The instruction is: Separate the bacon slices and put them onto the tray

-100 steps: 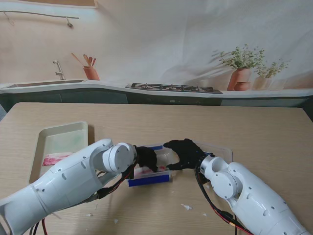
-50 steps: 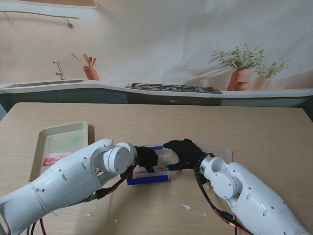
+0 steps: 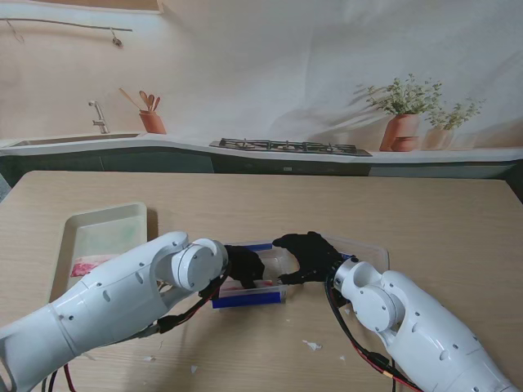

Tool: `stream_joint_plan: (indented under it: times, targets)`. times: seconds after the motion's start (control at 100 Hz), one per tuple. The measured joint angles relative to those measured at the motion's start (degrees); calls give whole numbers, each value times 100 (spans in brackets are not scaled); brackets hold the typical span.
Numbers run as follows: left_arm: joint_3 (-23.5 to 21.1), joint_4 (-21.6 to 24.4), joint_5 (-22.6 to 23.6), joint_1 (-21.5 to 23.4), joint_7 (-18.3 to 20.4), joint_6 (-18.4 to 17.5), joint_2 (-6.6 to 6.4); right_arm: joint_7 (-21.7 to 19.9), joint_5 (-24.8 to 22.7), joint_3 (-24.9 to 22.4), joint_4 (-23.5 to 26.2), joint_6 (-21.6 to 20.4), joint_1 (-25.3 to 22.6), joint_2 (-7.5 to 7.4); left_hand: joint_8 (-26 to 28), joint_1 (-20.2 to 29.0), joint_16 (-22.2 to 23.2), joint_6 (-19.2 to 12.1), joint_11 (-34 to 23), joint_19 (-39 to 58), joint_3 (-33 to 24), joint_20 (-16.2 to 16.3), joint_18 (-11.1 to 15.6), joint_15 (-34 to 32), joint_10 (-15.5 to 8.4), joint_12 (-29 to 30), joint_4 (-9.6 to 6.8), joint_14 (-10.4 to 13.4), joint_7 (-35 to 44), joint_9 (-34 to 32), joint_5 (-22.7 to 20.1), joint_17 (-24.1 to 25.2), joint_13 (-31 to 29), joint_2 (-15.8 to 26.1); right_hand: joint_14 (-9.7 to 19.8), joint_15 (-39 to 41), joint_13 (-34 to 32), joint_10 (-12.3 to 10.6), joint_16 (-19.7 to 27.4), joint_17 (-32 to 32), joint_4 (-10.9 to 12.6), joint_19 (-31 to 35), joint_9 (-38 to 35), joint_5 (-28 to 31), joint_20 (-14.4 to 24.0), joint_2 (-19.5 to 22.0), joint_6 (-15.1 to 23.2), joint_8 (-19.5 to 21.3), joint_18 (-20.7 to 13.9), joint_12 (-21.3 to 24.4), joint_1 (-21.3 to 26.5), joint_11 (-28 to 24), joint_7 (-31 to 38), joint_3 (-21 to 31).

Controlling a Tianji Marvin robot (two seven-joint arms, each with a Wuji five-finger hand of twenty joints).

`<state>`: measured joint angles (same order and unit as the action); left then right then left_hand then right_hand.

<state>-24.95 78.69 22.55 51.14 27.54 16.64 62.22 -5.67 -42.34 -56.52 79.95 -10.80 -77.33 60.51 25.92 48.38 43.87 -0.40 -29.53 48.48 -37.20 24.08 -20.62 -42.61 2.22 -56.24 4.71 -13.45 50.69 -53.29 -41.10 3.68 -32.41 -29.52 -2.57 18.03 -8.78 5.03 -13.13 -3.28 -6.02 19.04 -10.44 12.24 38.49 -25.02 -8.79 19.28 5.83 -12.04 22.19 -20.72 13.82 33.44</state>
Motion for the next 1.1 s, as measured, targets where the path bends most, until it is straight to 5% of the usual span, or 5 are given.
stream_joint_plan:
  times: [0.48, 1.1]
  targets:
    - [-721, 397, 658, 557, -135, -545, -157, 5, 1, 8, -6, 1, 9, 0, 870, 310, -71, 341, 104, -151, 313, -4, 9, 65, 110, 427, 0, -7, 57, -7, 100, 34, 0, 260, 0, 0, 0, 52, 0, 0, 0, 0, 0, 0, 0, 0, 0, 0, 0, 0, -27, 0, 0, -6]
    - [-1260, 808, 1005, 914, -210, -936, -227, 0, -1, 2, -6, -7, 10, -1, 1023, 299, -72, 476, -117, -425, 261, 2, 9, 65, 190, 433, 0, -8, 270, -4, 160, 50, 0, 260, 0, 0, 0, 54, 0, 0, 0, 0, 0, 0, 0, 0, 0, 0, 0, 0, -28, 0, 0, -7]
